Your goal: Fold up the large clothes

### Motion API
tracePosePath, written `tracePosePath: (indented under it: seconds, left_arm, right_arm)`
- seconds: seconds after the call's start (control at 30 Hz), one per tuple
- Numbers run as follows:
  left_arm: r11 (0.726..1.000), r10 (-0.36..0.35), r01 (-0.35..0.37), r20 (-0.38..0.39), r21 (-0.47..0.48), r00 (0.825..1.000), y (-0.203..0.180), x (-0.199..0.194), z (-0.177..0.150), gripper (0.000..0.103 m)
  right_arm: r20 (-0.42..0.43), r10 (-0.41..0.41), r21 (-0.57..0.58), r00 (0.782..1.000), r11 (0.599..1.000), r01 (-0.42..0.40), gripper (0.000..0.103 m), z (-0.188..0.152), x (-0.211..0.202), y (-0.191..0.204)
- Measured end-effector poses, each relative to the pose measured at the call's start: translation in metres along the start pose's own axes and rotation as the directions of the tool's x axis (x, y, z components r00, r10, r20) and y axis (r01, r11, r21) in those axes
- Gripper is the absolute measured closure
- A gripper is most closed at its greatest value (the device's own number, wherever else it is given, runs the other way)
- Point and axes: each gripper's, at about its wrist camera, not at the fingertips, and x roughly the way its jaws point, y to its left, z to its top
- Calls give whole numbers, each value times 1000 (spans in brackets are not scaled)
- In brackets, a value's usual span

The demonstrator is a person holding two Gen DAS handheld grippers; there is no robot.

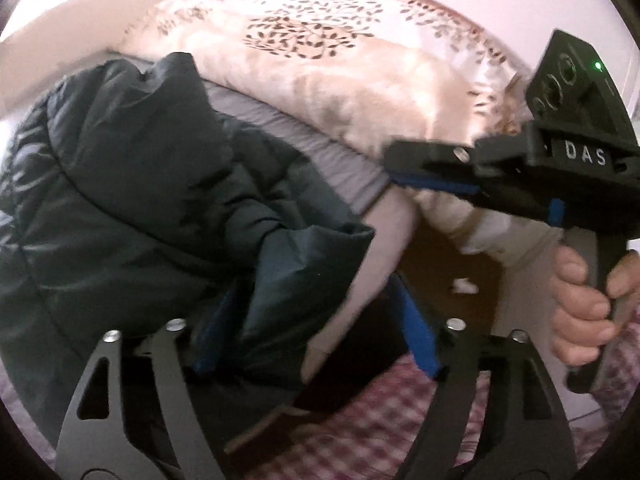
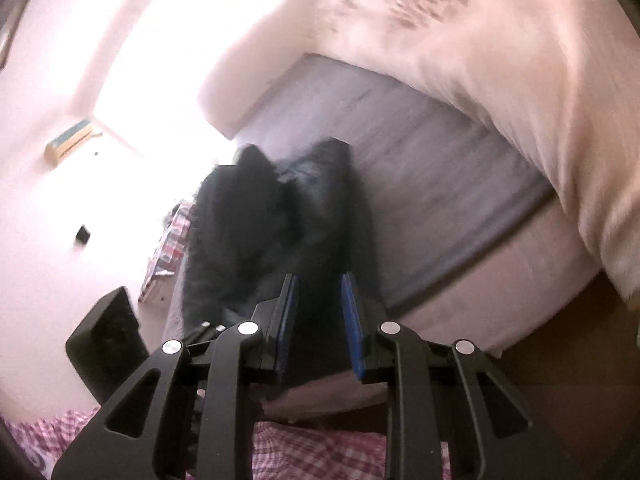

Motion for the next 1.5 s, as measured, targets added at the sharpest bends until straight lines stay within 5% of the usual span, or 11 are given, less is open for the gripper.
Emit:
tracePosePath:
  seconds: [0.1,0.3,0.43,0.67,0.87,0.97,1.23,1.5]
  left_arm:
    - [996,-77,76,-11,-48,997,4,-7,-2,25]
    - [979,-169,169,12,-117,986,13,-36,-7,25]
    - [977,-170,175,43,-122,984,23,-68,-19,25]
    - [977,21,14,161,-214,987,76,-117,-22,25]
    - [931,254,-172,229,-322,940,121,-122,23,25]
    - [911,302,-220,202,-349,932,142,-104,50,25]
    - [861,296,-264,5,-434,955,186,-39,93,25]
    - [835,377,-424,-197,-349,905,185,36,105,22]
  right_arm:
    - [4,5,-55,1000,998,-5,78,10,-2,22]
    - [-89,141,-118,986,981,-151,78,23,15,78]
    - [-196,75,-178,978,978,-111,78,18,52,102]
    - [-224,-191,-273,956,954,126,78,-14,80,80]
    - [-239,-289,-275,927,936,220,79,-38,94,50]
    - [-254,-278,-224,926,949,224,80,-41,101,40]
    - [-273,-263,-166,925,960,224,83,-44,107,23]
    - [-280,-254,-126,926,966,227,89,-50,107,10]
